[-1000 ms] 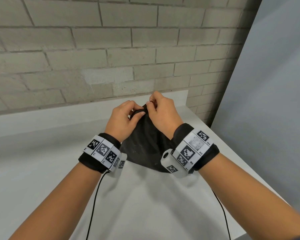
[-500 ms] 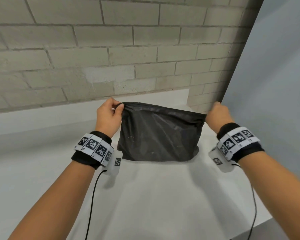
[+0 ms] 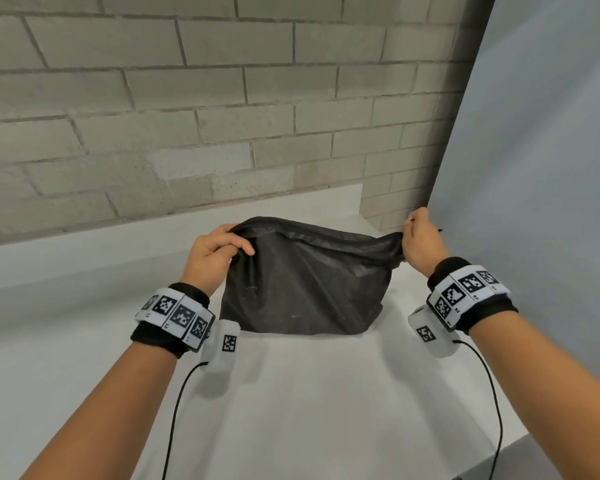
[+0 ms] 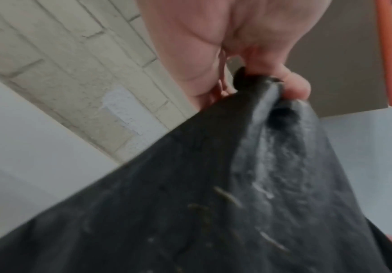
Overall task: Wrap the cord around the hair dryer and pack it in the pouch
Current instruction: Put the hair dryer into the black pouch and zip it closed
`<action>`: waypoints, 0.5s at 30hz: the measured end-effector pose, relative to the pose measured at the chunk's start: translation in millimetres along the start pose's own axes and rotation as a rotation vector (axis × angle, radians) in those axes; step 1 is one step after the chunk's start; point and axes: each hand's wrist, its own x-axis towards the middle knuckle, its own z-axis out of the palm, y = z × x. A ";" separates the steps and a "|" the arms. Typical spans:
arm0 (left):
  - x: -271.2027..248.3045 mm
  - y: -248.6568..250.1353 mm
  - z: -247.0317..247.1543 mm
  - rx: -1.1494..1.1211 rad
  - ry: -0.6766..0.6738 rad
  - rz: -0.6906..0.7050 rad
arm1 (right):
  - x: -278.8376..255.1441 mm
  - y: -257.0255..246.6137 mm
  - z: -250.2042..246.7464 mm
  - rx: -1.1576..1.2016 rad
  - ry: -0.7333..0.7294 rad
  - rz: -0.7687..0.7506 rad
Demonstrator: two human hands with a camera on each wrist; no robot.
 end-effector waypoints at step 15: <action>-0.6 -6.4 -0.8 0.357 0.033 -0.106 | 20.0 -16.1 -27.3 -0.087 -0.066 -0.519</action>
